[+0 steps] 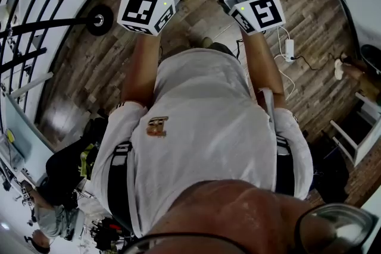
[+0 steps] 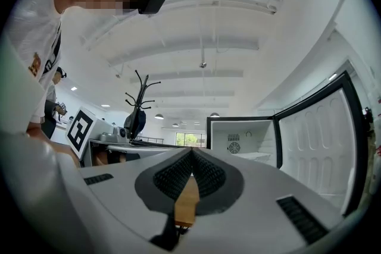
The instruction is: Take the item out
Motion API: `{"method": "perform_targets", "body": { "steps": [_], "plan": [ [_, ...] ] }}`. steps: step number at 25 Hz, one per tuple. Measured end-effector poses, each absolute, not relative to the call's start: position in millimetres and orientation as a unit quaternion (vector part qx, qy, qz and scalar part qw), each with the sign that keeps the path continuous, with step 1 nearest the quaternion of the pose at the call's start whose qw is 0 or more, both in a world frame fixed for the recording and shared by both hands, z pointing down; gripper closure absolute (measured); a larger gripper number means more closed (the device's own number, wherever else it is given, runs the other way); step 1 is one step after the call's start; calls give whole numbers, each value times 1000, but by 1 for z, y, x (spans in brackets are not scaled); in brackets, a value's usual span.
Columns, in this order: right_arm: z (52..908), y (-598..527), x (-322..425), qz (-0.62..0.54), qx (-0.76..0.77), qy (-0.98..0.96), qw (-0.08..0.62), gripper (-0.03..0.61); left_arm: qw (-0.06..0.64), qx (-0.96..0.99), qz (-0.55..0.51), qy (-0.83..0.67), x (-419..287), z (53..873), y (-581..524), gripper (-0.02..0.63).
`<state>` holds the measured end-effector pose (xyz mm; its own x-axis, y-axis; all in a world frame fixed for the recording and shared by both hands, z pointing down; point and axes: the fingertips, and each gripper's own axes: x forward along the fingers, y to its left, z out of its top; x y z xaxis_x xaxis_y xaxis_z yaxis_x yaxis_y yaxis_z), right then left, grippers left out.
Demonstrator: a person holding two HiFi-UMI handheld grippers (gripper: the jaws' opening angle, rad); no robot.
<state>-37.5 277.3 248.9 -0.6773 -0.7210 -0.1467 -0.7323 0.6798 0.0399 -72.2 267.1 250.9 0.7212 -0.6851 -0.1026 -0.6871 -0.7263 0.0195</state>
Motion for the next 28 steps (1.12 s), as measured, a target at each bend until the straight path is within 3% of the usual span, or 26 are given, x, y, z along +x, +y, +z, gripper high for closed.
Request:
{"method": "perform_targets", "body": {
  "steps": [28],
  "plan": [
    [271,231,-101,51,-428,902,33,546,18,-936,43,349,-131,266,207,595]
  ]
}}
